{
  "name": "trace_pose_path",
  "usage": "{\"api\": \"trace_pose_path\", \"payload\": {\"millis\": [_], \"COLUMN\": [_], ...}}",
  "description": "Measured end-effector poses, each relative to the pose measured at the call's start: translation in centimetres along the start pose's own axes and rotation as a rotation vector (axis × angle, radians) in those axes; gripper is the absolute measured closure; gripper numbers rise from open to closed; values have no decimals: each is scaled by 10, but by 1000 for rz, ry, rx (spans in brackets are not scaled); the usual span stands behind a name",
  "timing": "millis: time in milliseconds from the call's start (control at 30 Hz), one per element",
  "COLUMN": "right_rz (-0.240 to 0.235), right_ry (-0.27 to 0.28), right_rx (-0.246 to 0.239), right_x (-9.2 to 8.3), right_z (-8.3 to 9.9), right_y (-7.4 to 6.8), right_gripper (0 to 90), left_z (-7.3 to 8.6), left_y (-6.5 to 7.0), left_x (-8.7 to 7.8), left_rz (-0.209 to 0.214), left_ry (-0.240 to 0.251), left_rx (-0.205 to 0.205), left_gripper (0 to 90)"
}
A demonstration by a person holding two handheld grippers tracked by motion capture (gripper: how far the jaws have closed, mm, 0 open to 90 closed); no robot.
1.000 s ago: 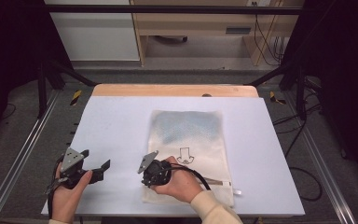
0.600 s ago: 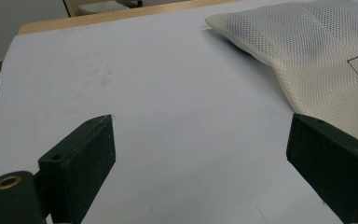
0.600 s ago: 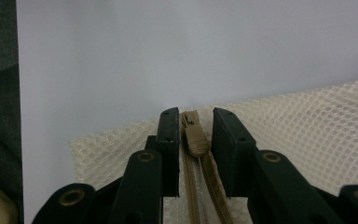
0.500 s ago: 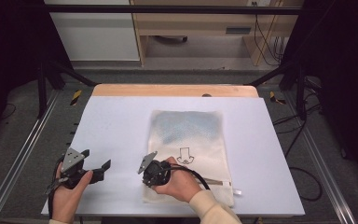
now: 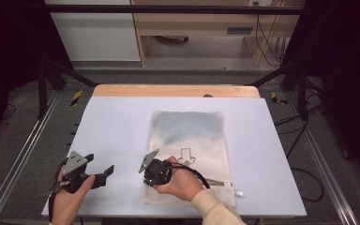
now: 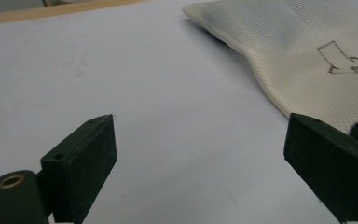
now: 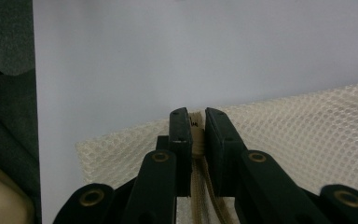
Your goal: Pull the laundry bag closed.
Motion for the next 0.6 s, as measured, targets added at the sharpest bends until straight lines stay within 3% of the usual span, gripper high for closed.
{"api": "trace_pose_path", "payload": {"millis": [33, 67, 100, 133, 167, 200, 300, 333, 367, 400, 567, 600], "right_rz": [0, -1, -1, -7, -7, -9, -10, -16, -16, -19, -24, -26], "right_ry": [0, -1, -1, 2, 2, -1, 2, 3, 3, 0, -4, -3], "right_rx": [0, 1, 1, -4, -4, -13, -12, -14, -14, -17, -23, -28], "right_x": [0, -2, -2, -5, -5, -8, -11, -13, -13, -15, -17, -18], "right_z": [0, -2, -2, -5, -5, -7, -9, -11, -11, -12, -15, -16], "right_y": [0, 1, 1, 2, 2, 2, 3, 4, 4, 5, 5, 5], "right_gripper": [815, 815, 815, 815, 815, 816, 816, 816, 816, 816, 817, 817], "left_z": [0, 1, 1, 2, 2, 4, 5, 6, 6, 7, 9, 10], "left_y": [0, 7, 7, 14, 14, 22, 30, 37, 37, 45, 58, 63], "left_x": [0, 0, 0, 2, 2, 5, 6, 7, 7, 9, 17, 21], "left_rz": [0, 38, 38, 76, 76, 111, 138, 180, 180, 223, 260, 285], "left_ry": [0, -23, -23, -44, -44, -60, -68, -70, -70, -82, -110, -115], "left_rx": [0, 6, 6, 8, 8, 14, 16, -1, -1, -14, -2, -20], "left_gripper": [114, 118, 118, 118, 120, 121, 121, 120, 120, 120, 120, 121]}}
Point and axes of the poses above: each handheld gripper's, and its own axes: x roughly forward along the jaws, z roughly out of its underside, y roughly to its right, the point moved 1 cm from there along x, roughly forward along the jaws, and after that the axes turned 4 degrees about y, right-handed, at the moved point
